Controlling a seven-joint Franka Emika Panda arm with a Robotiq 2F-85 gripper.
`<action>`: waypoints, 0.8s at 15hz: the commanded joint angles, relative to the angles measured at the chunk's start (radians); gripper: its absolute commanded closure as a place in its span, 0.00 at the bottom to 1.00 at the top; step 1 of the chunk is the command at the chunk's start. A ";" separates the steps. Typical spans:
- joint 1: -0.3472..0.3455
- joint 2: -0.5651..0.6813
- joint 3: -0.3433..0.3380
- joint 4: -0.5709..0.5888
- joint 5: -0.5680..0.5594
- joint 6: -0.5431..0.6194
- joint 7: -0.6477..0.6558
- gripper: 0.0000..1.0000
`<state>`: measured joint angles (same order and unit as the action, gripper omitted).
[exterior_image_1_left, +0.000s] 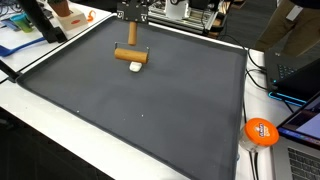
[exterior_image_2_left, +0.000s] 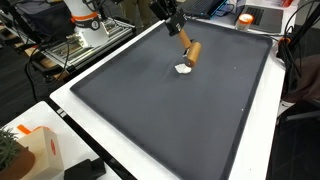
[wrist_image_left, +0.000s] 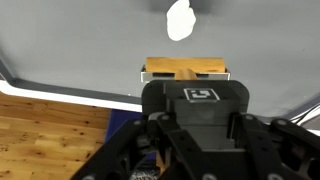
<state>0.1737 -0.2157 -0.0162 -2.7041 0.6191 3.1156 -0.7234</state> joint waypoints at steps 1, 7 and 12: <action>-0.001 -0.001 0.002 -0.001 0.000 0.000 0.002 0.78; -0.346 -0.149 0.179 0.053 -0.420 -0.365 0.313 0.78; -0.240 -0.265 0.108 0.246 -0.587 -0.764 0.569 0.78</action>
<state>-0.1115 -0.4058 0.1049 -2.5535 0.0898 2.5460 -0.2834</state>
